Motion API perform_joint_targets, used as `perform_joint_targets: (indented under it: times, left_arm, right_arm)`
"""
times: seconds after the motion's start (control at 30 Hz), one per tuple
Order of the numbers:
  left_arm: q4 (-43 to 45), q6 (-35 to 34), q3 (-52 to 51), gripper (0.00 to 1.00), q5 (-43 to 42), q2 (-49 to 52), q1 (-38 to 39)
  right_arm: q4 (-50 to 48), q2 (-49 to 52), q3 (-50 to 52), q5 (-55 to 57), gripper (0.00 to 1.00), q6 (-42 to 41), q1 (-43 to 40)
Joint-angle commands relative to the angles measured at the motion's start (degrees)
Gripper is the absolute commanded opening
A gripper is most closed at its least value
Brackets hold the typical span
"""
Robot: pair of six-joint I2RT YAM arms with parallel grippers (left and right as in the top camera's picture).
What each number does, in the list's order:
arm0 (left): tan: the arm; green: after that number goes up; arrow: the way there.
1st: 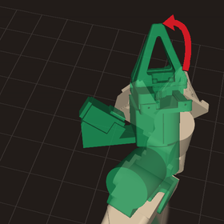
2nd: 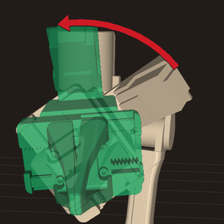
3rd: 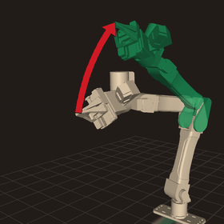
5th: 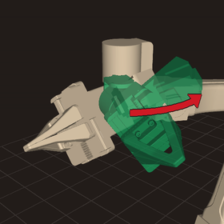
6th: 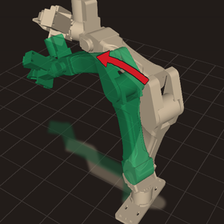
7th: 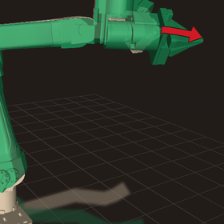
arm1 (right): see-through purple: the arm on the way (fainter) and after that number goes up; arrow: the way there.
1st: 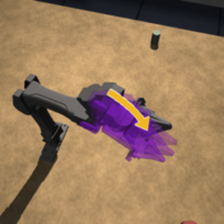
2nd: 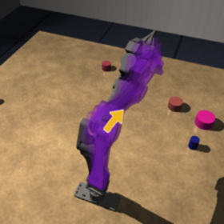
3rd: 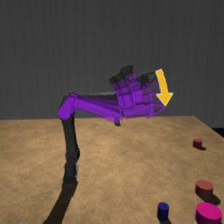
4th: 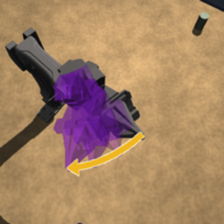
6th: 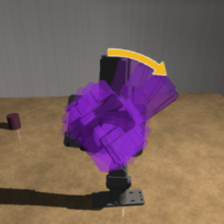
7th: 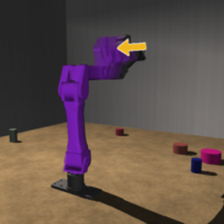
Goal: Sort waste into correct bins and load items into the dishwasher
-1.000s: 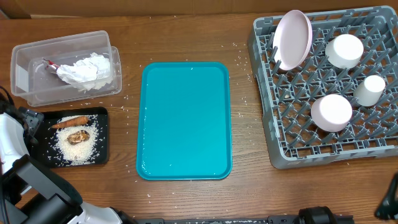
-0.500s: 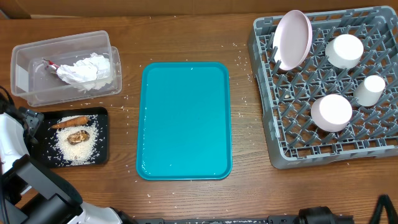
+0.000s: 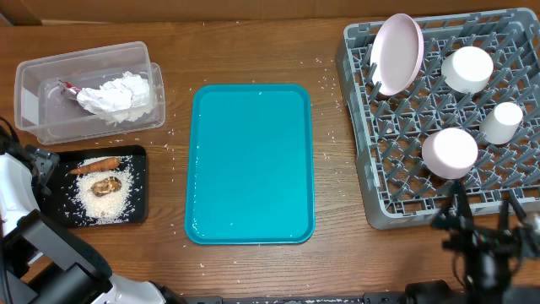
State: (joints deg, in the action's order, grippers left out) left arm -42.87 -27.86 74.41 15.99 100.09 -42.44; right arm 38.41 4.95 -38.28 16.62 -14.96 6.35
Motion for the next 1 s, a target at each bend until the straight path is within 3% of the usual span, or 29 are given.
perform_joint_targets:
  times: [0.0, 0.27, 0.5, 0.97]
  left_arm:
    - [0.0, 1.1, 0.9, 1.00, 0.9, -0.1, -0.3]
    - [0.0, 1.1, 0.9, 1.00, 0.9, -0.1, -0.3]
    - [0.0, 1.1, 0.9, 1.00, 0.9, -0.1, -0.3]
    - [0.0, 1.1, 0.9, 1.00, 0.9, -0.1, -0.3]
  right_arm:
    - [-9.4, -3.4, 9.8, -0.4, 1.00, 0.1, -0.4]
    - [-36.4, -4.7, 29.2, -10.2, 1.00, 0.1, -2.7]
    - [-47.6, -4.8, 37.6, -18.1, 1.00, 0.1, -6.9]
    - [-34.3, -4.8, 37.8, -13.3, 1.00, 1.4, -6.7]
